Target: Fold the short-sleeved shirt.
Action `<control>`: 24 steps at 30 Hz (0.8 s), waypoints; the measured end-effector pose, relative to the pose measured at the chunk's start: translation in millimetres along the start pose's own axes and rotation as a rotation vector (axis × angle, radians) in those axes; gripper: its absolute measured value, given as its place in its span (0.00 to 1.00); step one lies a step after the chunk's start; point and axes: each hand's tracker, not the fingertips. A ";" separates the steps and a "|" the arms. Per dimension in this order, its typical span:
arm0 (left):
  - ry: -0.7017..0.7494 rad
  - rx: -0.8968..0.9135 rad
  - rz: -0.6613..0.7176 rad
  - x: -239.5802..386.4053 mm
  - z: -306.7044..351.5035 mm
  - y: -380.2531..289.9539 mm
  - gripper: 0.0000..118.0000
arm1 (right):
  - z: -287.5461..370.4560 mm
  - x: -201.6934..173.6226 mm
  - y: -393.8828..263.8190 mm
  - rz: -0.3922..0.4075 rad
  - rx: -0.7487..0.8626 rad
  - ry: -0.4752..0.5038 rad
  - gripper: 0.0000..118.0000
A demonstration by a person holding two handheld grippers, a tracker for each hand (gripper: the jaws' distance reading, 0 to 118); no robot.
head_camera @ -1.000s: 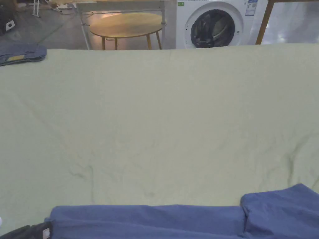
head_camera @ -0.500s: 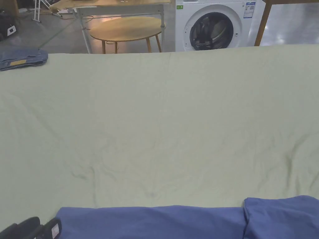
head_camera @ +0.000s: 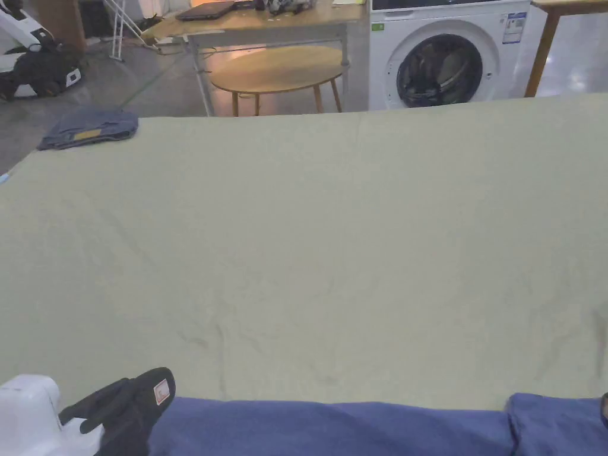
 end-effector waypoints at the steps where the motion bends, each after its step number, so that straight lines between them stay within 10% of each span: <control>1: -0.010 -0.048 0.042 -17.1 -0.6 1.2 0.00 | 0.3 0.4 -0.3 0.000 0.000 0.005 0.00; 2: -0.023 -0.094 0.095 -36.3 -1.5 0.9 0.05 | 1.7 2.0 -0.5 0.000 -0.002 0.010 0.00; 4: -0.087 -0.190 0.207 -79.7 -8.3 -9.6 0.49 | 2.4 6.8 -4.6 -0.002 -0.018 0.024 0.00; 8: -0.181 -0.230 0.409 -154.1 -24.7 -36.9 0.64 | 3.7 15.7 -15.8 -0.031 -0.077 0.005 0.00; 15: -0.298 -0.324 0.609 -175.6 -84.0 -80.3 0.61 | 8.9 22.0 -21.8 -0.092 -0.118 -0.006 0.00; 19: -0.461 -0.296 0.736 -148.3 -113.5 -94.8 0.06 | 14.8 32.6 -22.7 -0.092 -0.120 -0.015 0.00; 24: -0.375 -0.265 0.726 -126.1 -103.2 -89.8 0.03 | 18.7 35.4 -23.0 -0.105 -0.120 -0.021 0.00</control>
